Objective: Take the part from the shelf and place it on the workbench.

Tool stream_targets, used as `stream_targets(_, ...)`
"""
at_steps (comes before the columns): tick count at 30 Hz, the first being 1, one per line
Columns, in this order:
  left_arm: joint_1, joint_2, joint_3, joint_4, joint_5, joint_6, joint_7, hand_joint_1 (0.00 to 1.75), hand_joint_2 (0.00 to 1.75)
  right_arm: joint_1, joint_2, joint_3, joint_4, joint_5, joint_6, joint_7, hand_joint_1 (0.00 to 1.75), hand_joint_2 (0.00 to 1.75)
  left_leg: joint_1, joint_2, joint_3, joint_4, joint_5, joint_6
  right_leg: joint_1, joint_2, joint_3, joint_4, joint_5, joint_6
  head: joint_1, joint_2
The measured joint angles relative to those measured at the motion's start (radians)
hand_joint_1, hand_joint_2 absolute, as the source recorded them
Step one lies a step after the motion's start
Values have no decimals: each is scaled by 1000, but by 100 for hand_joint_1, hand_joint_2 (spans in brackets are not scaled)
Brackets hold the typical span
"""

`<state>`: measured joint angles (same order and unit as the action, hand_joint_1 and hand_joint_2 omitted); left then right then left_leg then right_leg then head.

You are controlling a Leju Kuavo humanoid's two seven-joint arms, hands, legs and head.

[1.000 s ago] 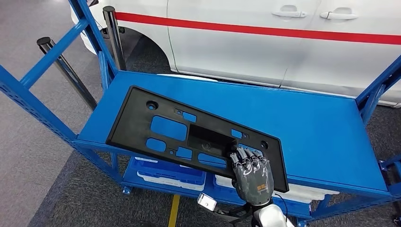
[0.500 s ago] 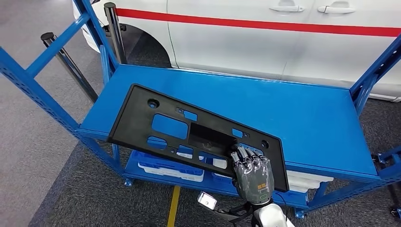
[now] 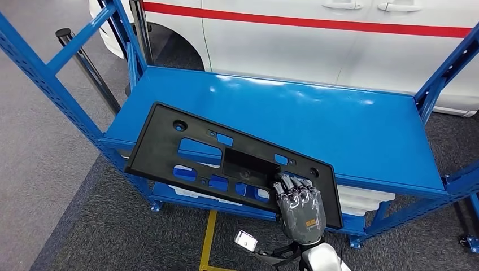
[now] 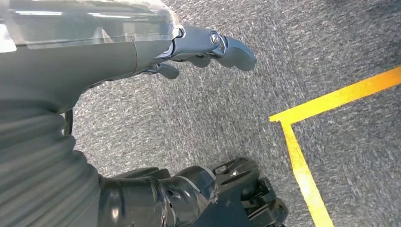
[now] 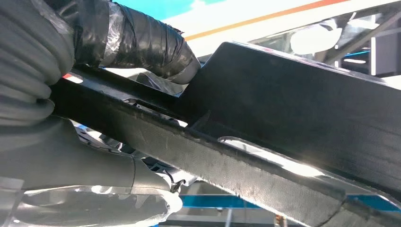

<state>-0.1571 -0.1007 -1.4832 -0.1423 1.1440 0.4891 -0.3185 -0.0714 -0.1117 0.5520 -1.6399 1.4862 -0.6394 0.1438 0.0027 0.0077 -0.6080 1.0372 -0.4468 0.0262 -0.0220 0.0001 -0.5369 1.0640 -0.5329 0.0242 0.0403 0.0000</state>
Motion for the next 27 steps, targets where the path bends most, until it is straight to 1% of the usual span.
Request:
stream_targets(1,0,0,0,0,0,0,0,0,175,0,0,0,0,0,0,0,175,175,-1,0,-5,3,4,-7,3,1,-2,-2,0,-9,0,0)
stream_targets(2,0,0,0,0,0,0,0,0,175,1,0,0,0,0,0,0,175,175,-1,-1,-8,5,9,-14,3,1,-8,-2,5,-18,-1,0)
stream_targets(3,1,0,0,0,1,0,0,0,175,0,0,0,0,0,0,0,175,175,0,-2,-14,9,6,-20,2,1,-14,-4,11,-28,-1,0)
stream_targets(4,1,0,0,0,2,0,0,0,175,0,0,-1,0,0,0,0,175,175,1,-3,-22,23,-9,-27,1,0,-21,-6,19,-36,-1,0)
stream_targets(5,1,0,0,0,2,0,0,0,175,0,0,-1,0,0,0,0,175,175,3,-4,-36,55,-40,-32,0,-1,-29,-8,27,-44,-2,0)
stream_targets(7,2,0,0,0,3,0,0,0,175,0,1,-1,0,0,0,0,175,175,6,-4,-71,163,-124,-41,2,-2,-46,-8,41,-52,-3,0)
stream_targets(8,2,0,0,0,4,0,0,0,175,1,1,-2,0,0,0,0,175,175,7,-4,-85,219,-155,-43,4,-3,-55,-7,48,-54,-3,0)
stream_targets(9,2,0,0,0,5,0,0,0,175,1,1,-2,0,0,0,0,175,175,7,-4,-88,255,-167,-44,6,-3,-64,-7,55,-54,-3,0)
stream_targets(10,2,0,0,0,5,0,0,0,175,2,1,-2,0,0,0,0,175,175,7,-4,-76,260,-159,-41,9,-4,-73,-7,62,-54,-3,0)
stream_targets(11,2,0,0,0,5,0,0,0,175,2,1,-2,0,0,0,0,175,175,6,-4,-44,227,-135,-36,11,-3,-81,-7,69,-54,-3,0)
stream_targets(12,1,0,0,0,5,0,0,0,175,3,1,-2,0,0,0,0,175,175,3,-5,2,166,-108,-26,14,-3,-88,-7,75,-54,-3,0)
stream_targets(13,0,1,0,0,5,0,0,0,175,3,1,-2,0,0,0,0,175,175,0,-6,51,92,-93,-13,16,-3,-92,-7,81,-52,-3,0)
stream_targets(14,-1,2,0,0,5,0,-1,0,175,3,1,-3,0,0,0,0,175,175,-4,-6,91,29,-85,-4,16,-3,-95,-7,87,-49,-3,0)
stream_targets(15,-2,2,0,0,5,0,-1,0,175,2,2,-4,0,0,0,0,175,175,-9,-6,114,-12,-84,4,14,-4,-96,-9,93,-44,-3,0)
stream_targets(16,-2,3,0,0,5,0,-1,0,175,2,2,-4,0,0,0,0,175,175,-12,-6,122,-32,-86,8,12,-5,-97,-11,100,-38,-3,0)
stream_targets(17,-2,3,0,0,5,0,-2,0,175,2,3,-5,0,0,0,0,175,175,-15,-6,121,-37,-79,8,10,-6,-97,-16,106,-31,-3,0)
stream_targets(18,-1,3,0,0,5,0,-2,0,175,2,3,-5,0,0,0,0,175,175,-16,-6,119,-43,-73,11,9,-6,-96,-20,112,-26,-3,0)
stream_targets(19,-1,2,0,0,5,0,-2,0,175,3,3,-5,0,0,0,0,175,175,-13,-4,120,-53,-63,13,10,-5,-97,-21,114,-22,-3,0)
stream_targets(20,-1,1,0,0,6,0,-2,0,175,3,2,-6,0,0,0,0,175,175,-9,-3,119,-64,-51,15,12,-5,-101,-17,104,-19,-2,0)
stream_targets(21,-1,1,0,0,6,0,-2,0,175,3,2,-6,0,0,0,0,175,175,-5,0,116,-74,-38,17,12,-4,-110,3,78,-16,-2,0)
stream_targets(22,-2,0,0,0,6,0,-2,0,175,3,2,-7,0,0,0,-1,175,175,-2,2,110,-80,-26,19,12,-2,-125,42,39,-12,-2,0)
stream_targets(23,-1,0,0,0,6,0,-2,0,175,4,2,-8,0,0,0,-1,175,175,-2,2,98,-80,-18,22,11,-2,-142,97,-7,-9,-1,0)
stream_targets(24,-1,-1,0,0,6,-1,-2,0,175,5,2,-8,0,0,0,-1,175,175,-2,3,85,-75,-12,22,10,-1,-158,158,-44,-5,-1,0)
stream_targets(25,0,-1,0,0,6,-1,-2,0,175,6,2,-9,0,0,0,-1,175,175,-2,4,72,-68,-8,21,8,-2,-166,205,-60,-1,-1,0)
stream_targets(26,0,-1,0,0,6,-1,-2,0,175,7,2,-9,0,0,0,-1,175,175,-2,4,58,-59,-5,19,6,-2,-161,224,-55,2,-1,0)
stream_targets(27,0,-1,0,0,6,-1,-2,0,175,7,2,-9,0,0,0,-1,175,175,0,5,45,-49,-3,17,3,-2,-138,207,-34,6,-1,0)
